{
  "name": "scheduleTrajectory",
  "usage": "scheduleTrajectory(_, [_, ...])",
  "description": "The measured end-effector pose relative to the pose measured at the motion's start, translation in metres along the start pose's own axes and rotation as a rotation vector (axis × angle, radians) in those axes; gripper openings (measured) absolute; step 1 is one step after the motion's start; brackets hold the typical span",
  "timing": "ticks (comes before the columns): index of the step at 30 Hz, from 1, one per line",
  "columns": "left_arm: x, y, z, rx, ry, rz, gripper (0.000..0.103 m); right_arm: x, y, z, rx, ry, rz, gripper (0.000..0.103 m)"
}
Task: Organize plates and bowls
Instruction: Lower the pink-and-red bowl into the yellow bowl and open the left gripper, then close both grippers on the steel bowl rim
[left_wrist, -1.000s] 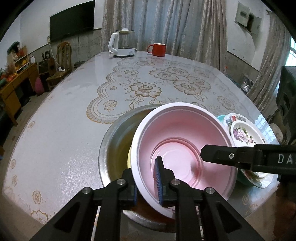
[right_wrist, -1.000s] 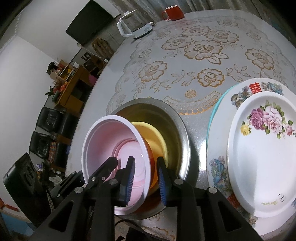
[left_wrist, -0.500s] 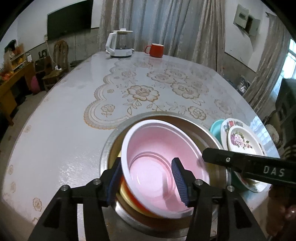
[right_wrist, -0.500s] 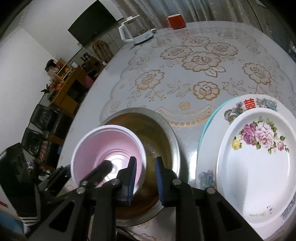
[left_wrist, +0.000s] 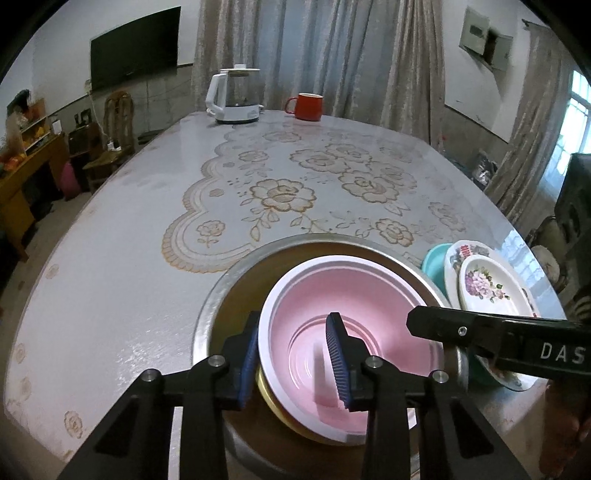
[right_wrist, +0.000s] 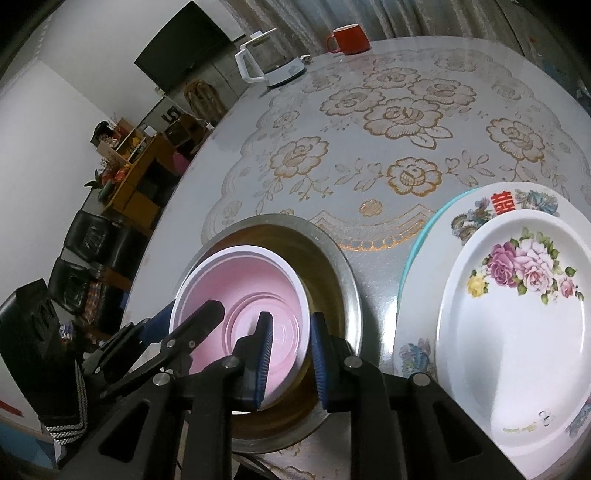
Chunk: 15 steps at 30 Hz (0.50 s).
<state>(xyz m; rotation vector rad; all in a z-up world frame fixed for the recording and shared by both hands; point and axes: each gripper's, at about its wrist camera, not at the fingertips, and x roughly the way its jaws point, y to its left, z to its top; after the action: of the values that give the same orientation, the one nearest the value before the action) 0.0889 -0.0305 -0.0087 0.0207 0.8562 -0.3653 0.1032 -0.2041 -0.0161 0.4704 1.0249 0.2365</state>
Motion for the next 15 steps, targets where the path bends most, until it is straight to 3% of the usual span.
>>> scheduleTrajectory(3, [-0.001, 0.004, 0.002, -0.029, 0.004, -0.021, 0.037, -0.003, -0.003, 0.000, 0.009, -0.006, 0.002, 0.022])
scheduleTrajectory(6, [-0.011, 0.017, 0.005, -0.104, -0.021, -0.029, 0.055, -0.008, -0.007, 0.000, 0.020, -0.018, 0.012, 0.022])
scheduleTrajectory(11, [-0.031, 0.031, 0.006, -0.143, -0.076, 0.022, 0.076, -0.014, -0.013, 0.001, 0.056, -0.035, 0.041, 0.024])
scheduleTrajectory(15, [-0.040, 0.041, 0.000, -0.172, -0.093, 0.070, 0.080, -0.015, -0.012, 0.000, 0.052, -0.038, 0.046, 0.025])
